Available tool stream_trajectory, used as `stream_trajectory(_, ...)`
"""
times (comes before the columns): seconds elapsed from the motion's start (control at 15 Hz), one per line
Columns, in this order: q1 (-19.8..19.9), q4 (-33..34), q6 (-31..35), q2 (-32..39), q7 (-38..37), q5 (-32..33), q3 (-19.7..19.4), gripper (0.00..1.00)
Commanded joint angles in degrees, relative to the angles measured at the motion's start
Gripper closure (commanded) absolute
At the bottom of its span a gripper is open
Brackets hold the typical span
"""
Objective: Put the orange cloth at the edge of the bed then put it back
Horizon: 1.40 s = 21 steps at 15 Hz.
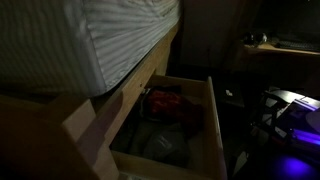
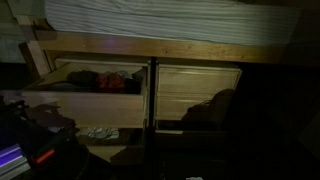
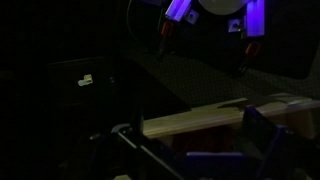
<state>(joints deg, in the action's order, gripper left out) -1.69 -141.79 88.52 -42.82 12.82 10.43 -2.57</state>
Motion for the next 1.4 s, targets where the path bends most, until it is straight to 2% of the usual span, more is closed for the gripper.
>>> stream_trajectory(0.0,-2.57,-5.99,5.75,4.28,-0.11,-1.48,0.24,0.0)
stream_trajectory(0.33,-6.26,-13.5,20.59,7.12,-2.64,-2.97,4.34,0.0)
stream_trajectory(0.4,-5.07,-10.83,16.34,7.94,-1.56,-2.74,3.13,0.0)
stream_trajectory(0.6,-6.15,-12.08,19.15,8.35,-2.63,-2.72,4.67,0.0)
stream_trajectory(0.93,-5.87,-12.38,21.07,8.71,-4.21,-3.56,4.55,0.0)
stream_trajectory(1.33,-7.16,-14.15,36.87,15.54,-8.33,-9.12,6.09,0.0)
